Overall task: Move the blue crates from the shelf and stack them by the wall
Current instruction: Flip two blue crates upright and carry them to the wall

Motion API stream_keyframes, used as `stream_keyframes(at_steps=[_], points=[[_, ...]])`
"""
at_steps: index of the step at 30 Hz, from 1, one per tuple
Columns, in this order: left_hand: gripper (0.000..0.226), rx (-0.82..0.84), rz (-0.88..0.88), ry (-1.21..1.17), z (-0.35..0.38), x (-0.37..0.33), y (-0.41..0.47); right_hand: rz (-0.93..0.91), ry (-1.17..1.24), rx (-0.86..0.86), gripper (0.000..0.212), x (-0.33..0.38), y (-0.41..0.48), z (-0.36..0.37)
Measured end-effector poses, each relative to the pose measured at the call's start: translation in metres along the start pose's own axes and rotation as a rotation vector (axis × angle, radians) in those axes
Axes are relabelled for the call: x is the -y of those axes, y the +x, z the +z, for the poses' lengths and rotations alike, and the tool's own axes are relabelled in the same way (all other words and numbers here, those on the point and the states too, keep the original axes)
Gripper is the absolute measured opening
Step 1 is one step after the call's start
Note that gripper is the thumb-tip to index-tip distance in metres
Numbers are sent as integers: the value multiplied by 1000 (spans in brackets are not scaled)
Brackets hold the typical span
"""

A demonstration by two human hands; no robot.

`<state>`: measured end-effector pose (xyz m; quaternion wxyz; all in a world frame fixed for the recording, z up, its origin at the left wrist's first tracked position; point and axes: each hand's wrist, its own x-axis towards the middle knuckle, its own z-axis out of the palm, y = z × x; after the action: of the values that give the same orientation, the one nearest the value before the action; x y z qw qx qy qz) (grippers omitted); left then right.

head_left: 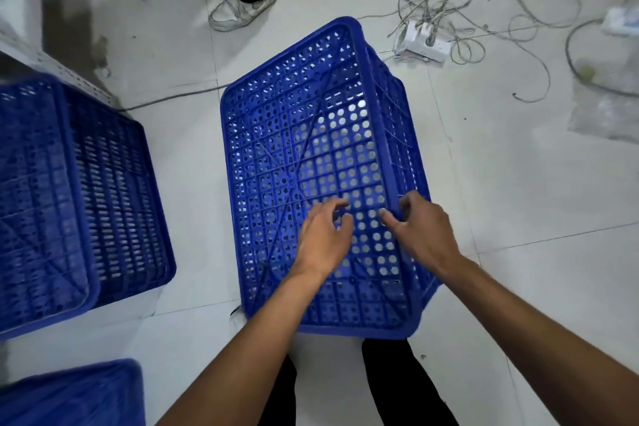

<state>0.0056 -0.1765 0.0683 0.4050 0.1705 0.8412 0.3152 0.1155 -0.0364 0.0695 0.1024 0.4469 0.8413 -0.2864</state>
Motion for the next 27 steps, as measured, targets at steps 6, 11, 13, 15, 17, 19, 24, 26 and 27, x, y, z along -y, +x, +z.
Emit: stream_keyframes(at_steps=[6,11,13,15,17,19,24,26,27], points=[[38,-127,-12,-131,-22,3,-8,-136,62,69,35,54,-28,23],[50,-291,-86,-51,-53,26,-11,-292,147,190,34,89,-43,44],[55,-345,-126,-4,-66,36,-12,-373,150,261,38,103,-48,52],[54,-390,-158,47,-80,50,-13,-422,129,325,39,115,-51,60],[52,-427,-183,113,-95,67,-12,-407,110,332,43,121,-50,67],[52,-453,-216,163,-111,87,-9,-314,101,313,43,122,-41,74],[44,-508,-312,251,-153,142,6,-110,68,185,42,107,-15,87],[42,-502,-365,259,-168,165,14,-59,50,113,45,102,-8,96],[42,-501,-383,264,-173,174,17,-39,39,73,46,101,-5,100]])
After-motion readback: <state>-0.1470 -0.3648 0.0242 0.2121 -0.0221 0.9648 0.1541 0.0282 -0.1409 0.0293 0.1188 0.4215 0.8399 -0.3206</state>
